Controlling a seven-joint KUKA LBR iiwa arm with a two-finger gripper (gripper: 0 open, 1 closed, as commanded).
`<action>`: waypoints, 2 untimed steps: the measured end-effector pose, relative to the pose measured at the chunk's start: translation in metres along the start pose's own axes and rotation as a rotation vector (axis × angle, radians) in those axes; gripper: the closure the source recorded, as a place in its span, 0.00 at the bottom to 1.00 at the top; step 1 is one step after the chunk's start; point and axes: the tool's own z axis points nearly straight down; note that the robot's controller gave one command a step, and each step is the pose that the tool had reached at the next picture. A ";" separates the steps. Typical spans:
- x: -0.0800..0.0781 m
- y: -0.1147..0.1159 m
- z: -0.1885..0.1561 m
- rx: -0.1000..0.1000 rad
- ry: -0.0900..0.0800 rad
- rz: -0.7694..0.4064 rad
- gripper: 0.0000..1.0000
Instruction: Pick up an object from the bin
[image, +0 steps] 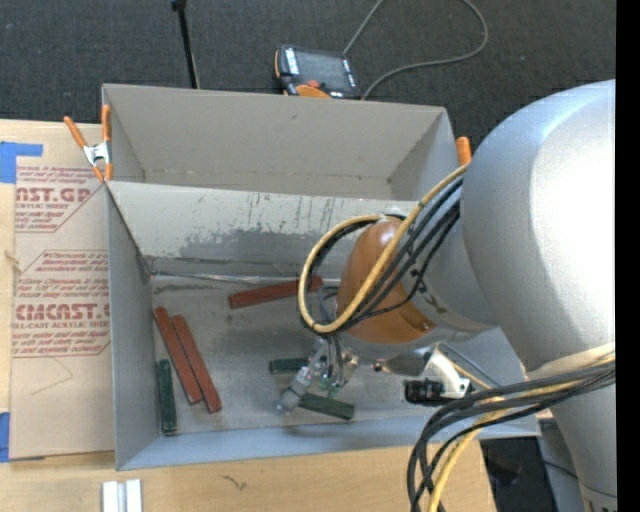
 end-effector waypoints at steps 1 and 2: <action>0.000 0.000 0.000 0.001 0.000 -0.001 0.00; 0.000 0.001 -0.001 0.002 0.004 -0.002 1.00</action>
Offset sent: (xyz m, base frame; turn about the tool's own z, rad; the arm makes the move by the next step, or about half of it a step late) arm 0.0000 0.0000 0.0000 0.0000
